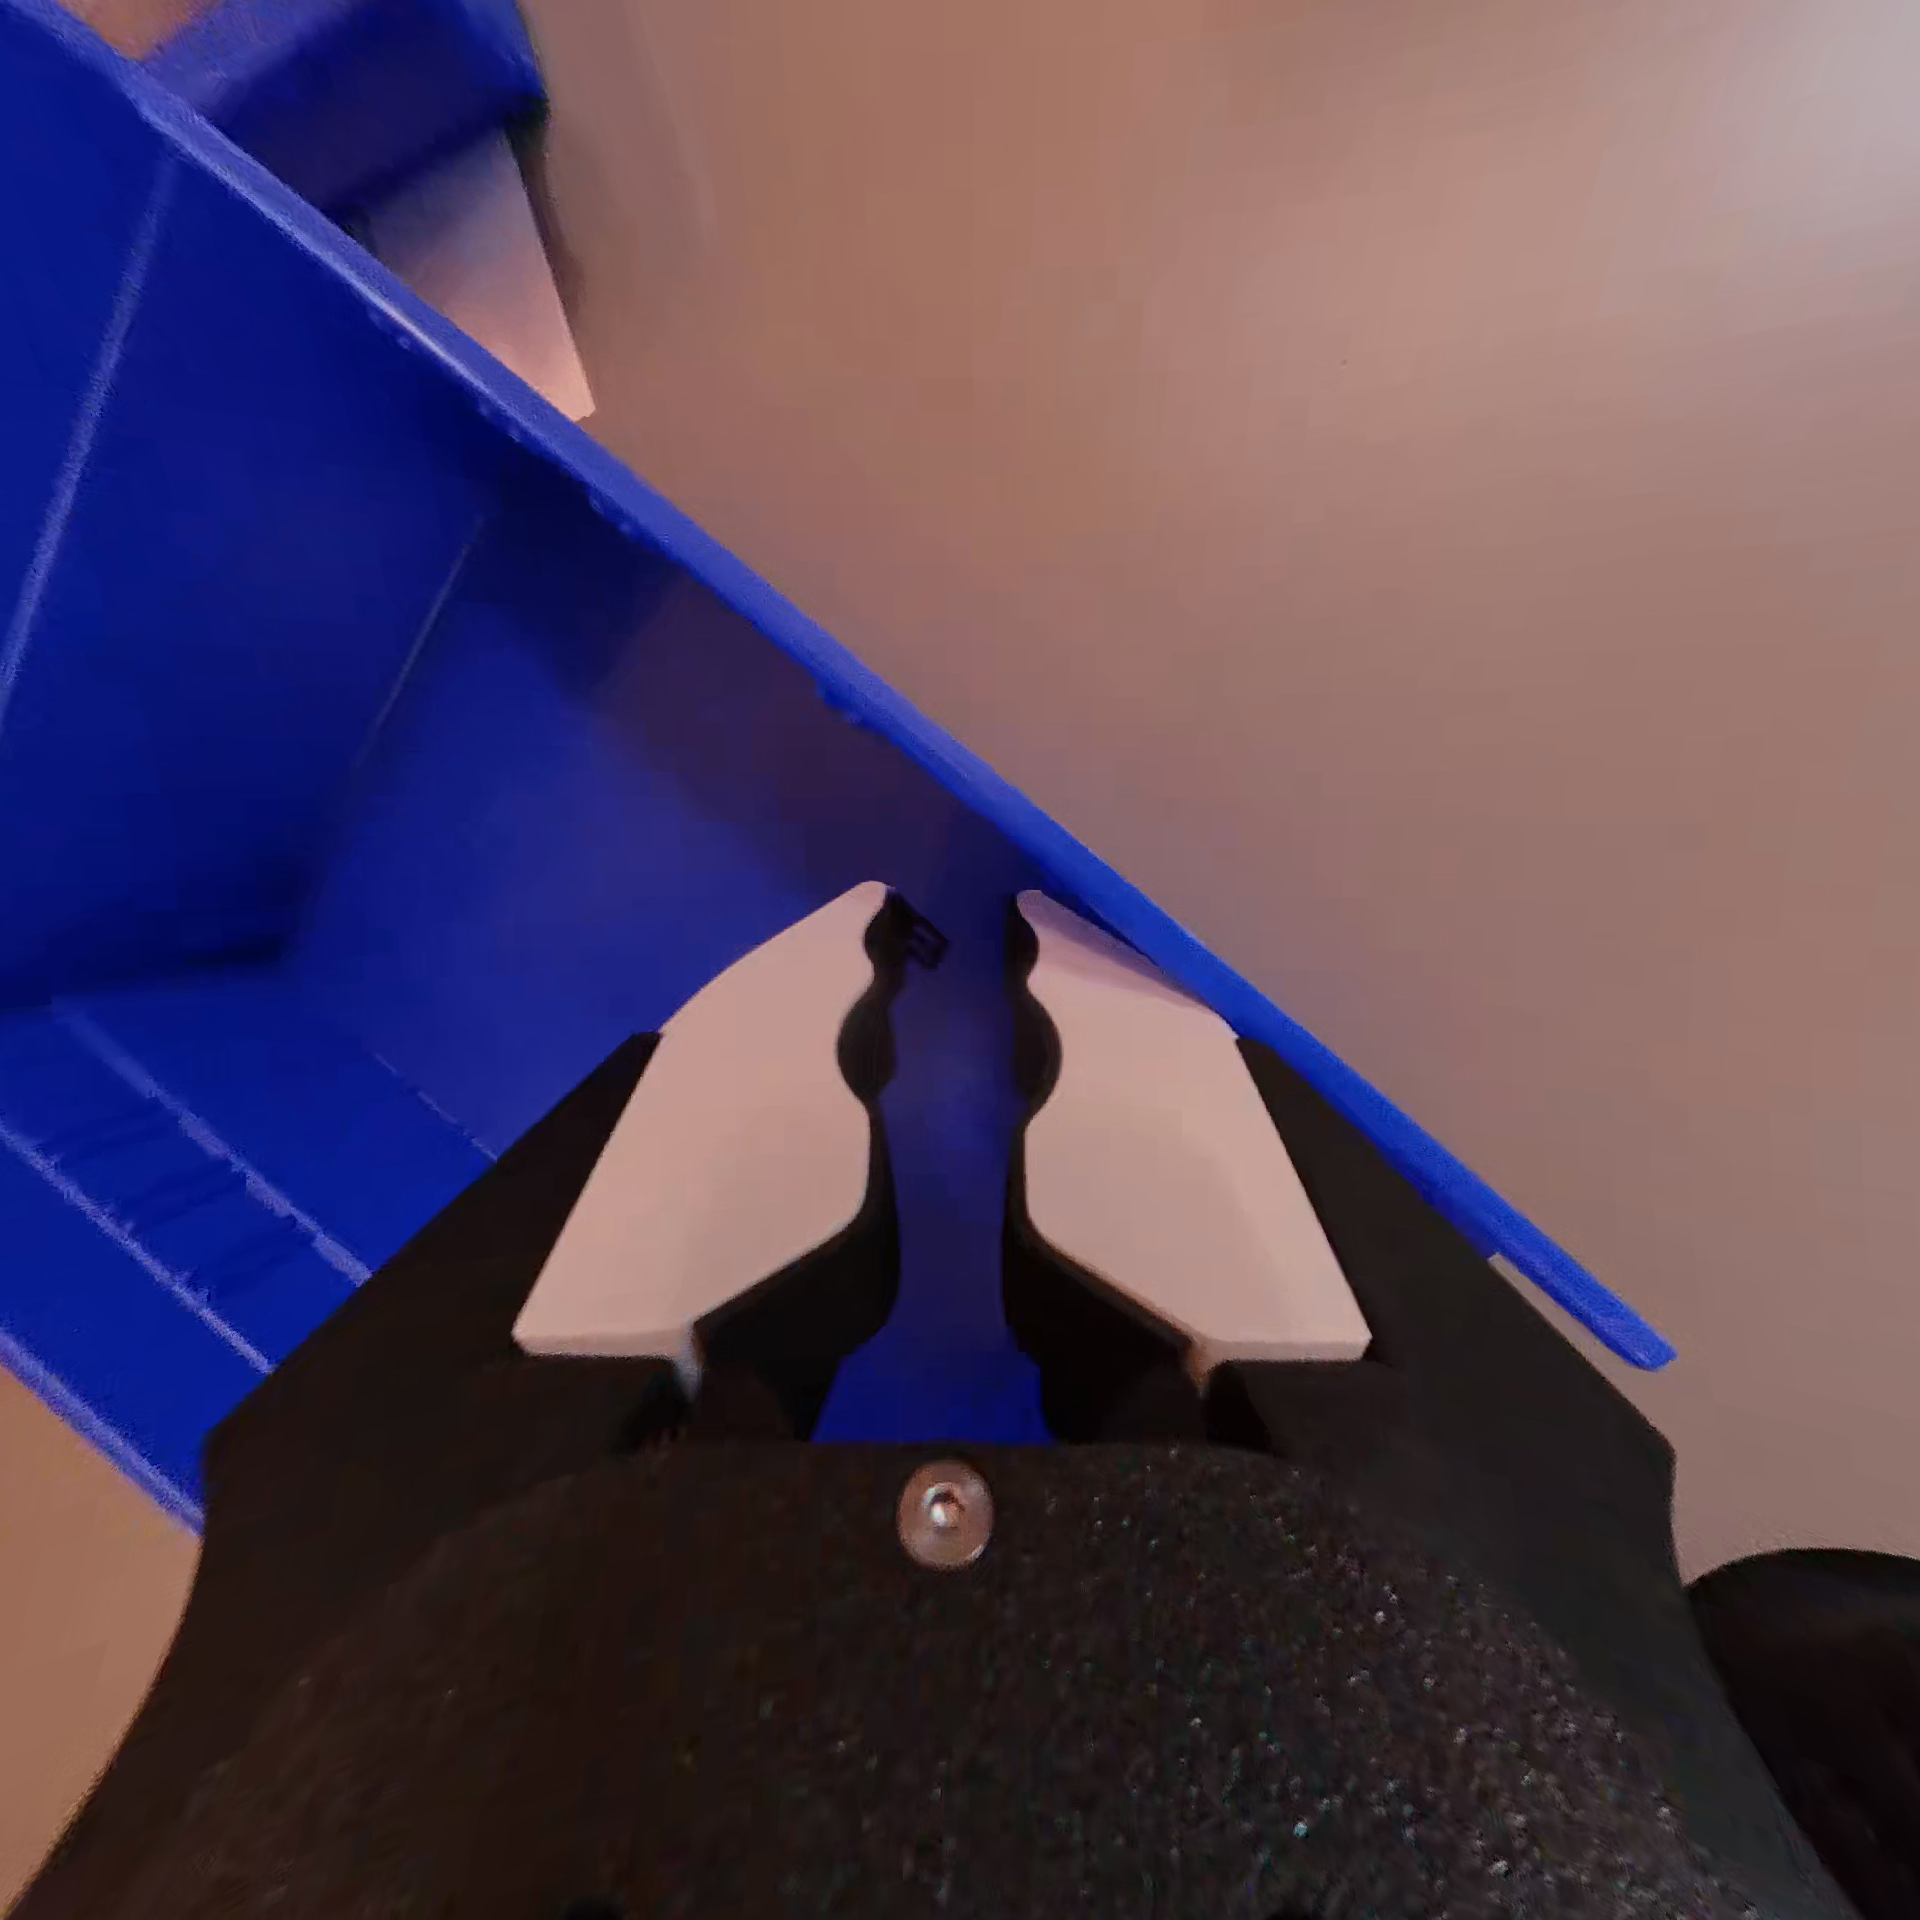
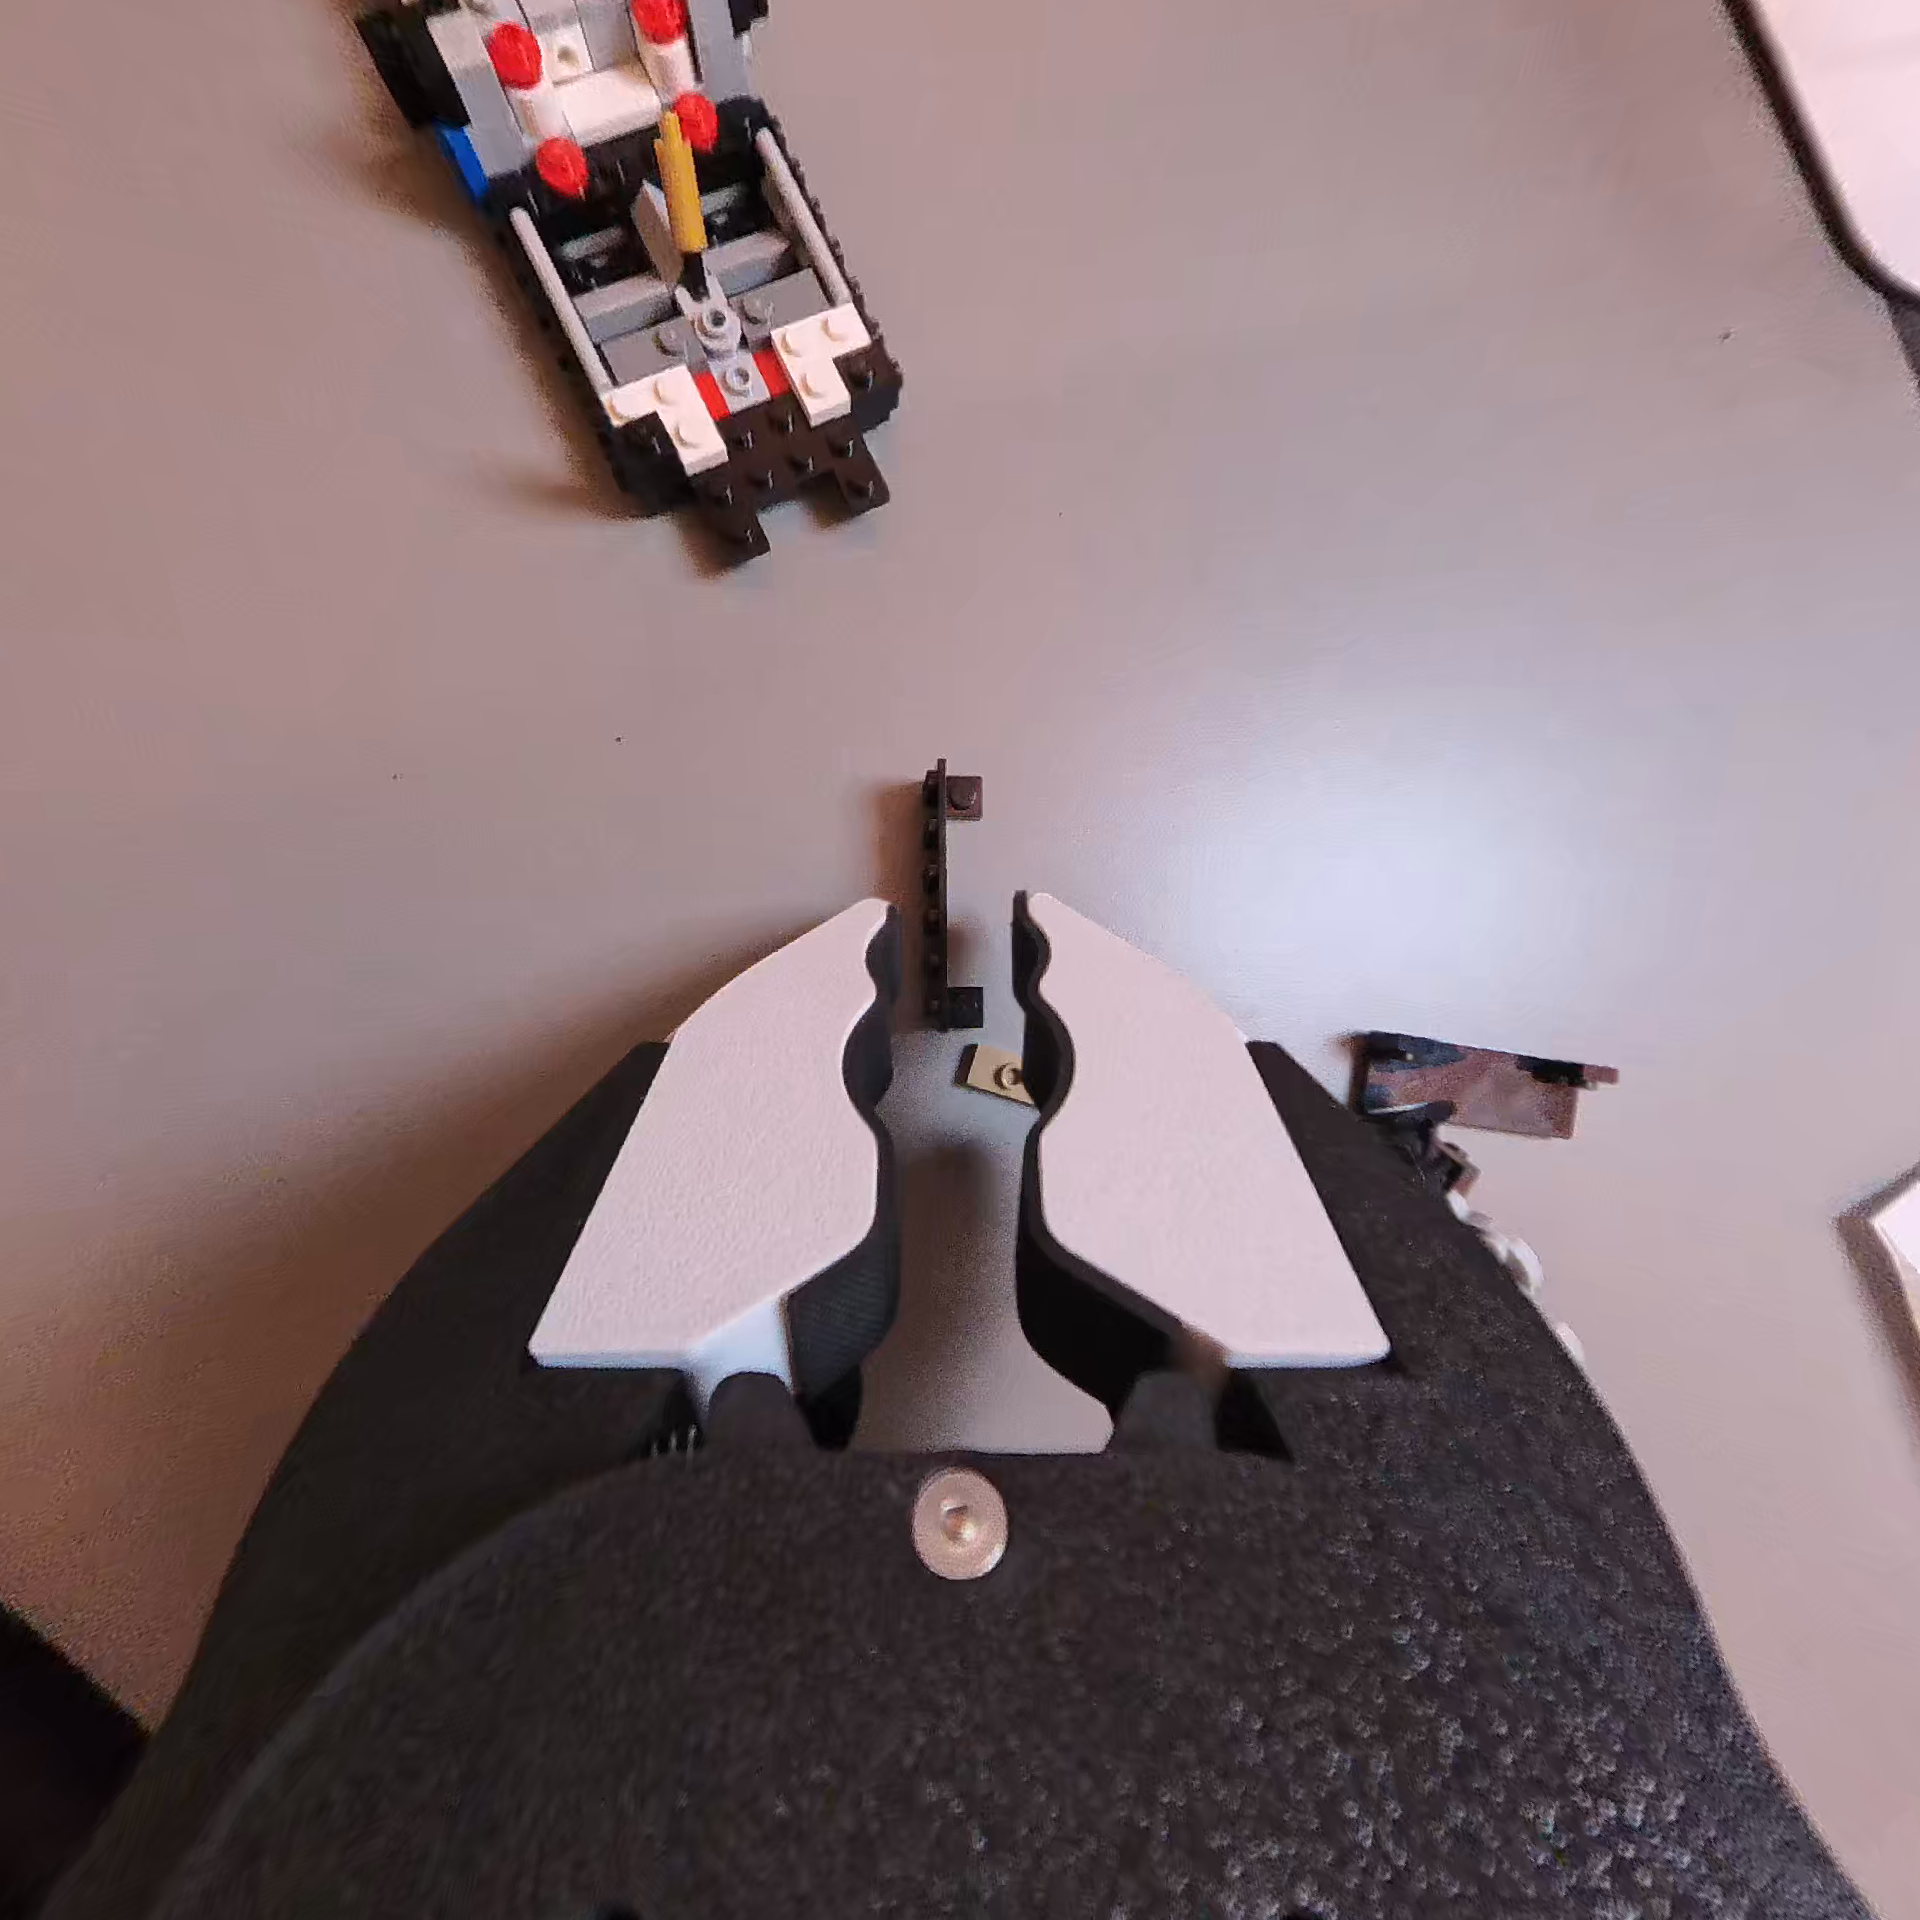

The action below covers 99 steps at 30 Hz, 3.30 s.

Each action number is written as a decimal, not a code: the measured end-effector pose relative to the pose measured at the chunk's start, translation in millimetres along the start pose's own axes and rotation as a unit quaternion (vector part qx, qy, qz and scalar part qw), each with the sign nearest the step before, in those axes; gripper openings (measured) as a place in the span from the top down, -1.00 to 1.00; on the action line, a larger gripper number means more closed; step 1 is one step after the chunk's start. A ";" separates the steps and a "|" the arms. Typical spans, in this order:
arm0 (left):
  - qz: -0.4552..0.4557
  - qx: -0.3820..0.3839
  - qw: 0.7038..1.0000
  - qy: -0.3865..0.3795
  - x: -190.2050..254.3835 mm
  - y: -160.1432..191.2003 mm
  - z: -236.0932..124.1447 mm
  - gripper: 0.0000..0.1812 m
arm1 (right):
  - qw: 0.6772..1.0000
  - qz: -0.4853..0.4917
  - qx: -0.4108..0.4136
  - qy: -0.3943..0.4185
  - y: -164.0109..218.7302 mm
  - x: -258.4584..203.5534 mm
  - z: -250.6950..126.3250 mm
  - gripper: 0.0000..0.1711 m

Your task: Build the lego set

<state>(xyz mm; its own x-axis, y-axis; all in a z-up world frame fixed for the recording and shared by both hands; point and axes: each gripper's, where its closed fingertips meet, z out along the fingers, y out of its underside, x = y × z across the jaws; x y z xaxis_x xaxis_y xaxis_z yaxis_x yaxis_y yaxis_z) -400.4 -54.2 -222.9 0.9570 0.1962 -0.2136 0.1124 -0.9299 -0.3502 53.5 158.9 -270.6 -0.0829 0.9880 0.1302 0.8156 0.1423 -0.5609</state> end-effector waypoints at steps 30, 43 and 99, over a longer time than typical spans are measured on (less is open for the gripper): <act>0.340 -0.040 0.936 0.082 135.5 22.5 12.4 0.72 | 0.995 -0.017 0.099 0.004 -56.6 -1.1 -15.3 0.96; 0.543 0.070 0.830 0.108 277.7 -26.6 -2.3 0.73 | 0.995 -0.010 0.097 0.004 -49.2 -3.5 -17.3 0.96; 0.260 0.400 0.864 0.160 211.1 -135.0 -87.3 0.74 | 0.987 -0.096 0.117 -0.045 -81.6 -56.2 31.4 0.78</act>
<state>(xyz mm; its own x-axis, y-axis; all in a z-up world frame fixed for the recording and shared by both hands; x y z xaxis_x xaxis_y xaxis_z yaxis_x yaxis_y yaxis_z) -190.2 85.6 -141.0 0.8619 -0.3984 -0.3138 -0.4534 -0.3283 -0.8286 -26.4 93.6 -257.8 -0.2825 0.9412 0.1854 0.6261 0.3273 -0.7077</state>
